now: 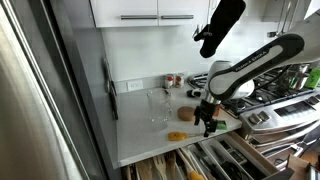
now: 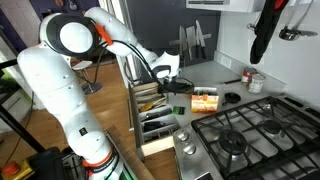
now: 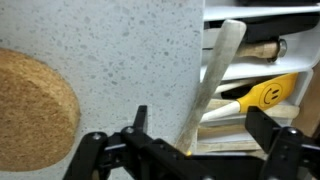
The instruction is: Pick up the orange and white spatula and put it in the clear jar
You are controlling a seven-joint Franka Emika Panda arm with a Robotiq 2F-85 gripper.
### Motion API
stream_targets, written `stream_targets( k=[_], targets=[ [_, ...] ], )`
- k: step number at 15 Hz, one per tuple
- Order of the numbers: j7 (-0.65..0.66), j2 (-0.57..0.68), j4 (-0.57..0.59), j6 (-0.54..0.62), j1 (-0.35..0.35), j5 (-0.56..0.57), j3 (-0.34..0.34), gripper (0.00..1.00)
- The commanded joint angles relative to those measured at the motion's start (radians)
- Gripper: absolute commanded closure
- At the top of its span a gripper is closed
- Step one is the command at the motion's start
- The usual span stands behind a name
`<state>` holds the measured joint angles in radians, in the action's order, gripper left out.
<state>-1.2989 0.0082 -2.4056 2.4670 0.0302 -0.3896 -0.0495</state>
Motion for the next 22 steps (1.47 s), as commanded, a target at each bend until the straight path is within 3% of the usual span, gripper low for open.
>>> stream_targets(
  k=[1,2,3,4,12,14,17,22],
  targets=[
    [0.008,0.002,-0.03,-0.001,0.007,-0.006,-0.003,0.01],
    [0.007,0.003,-0.033,-0.002,0.007,-0.007,-0.004,0.07],
    [0.007,0.005,-0.034,-0.002,0.006,-0.006,-0.004,0.26],
    [0.01,0.006,-0.034,0.0,0.005,-0.003,-0.004,0.35],
    [0.008,0.002,-0.015,-0.003,0.002,-0.002,-0.001,0.96],
    [0.008,-0.013,-0.012,-0.017,-0.001,0.012,0.002,1.0],
    [0.032,-0.04,0.003,-0.051,0.003,0.064,0.001,0.96],
    [0.144,-0.148,0.082,-0.293,0.004,0.287,0.008,0.96]
  ],
)
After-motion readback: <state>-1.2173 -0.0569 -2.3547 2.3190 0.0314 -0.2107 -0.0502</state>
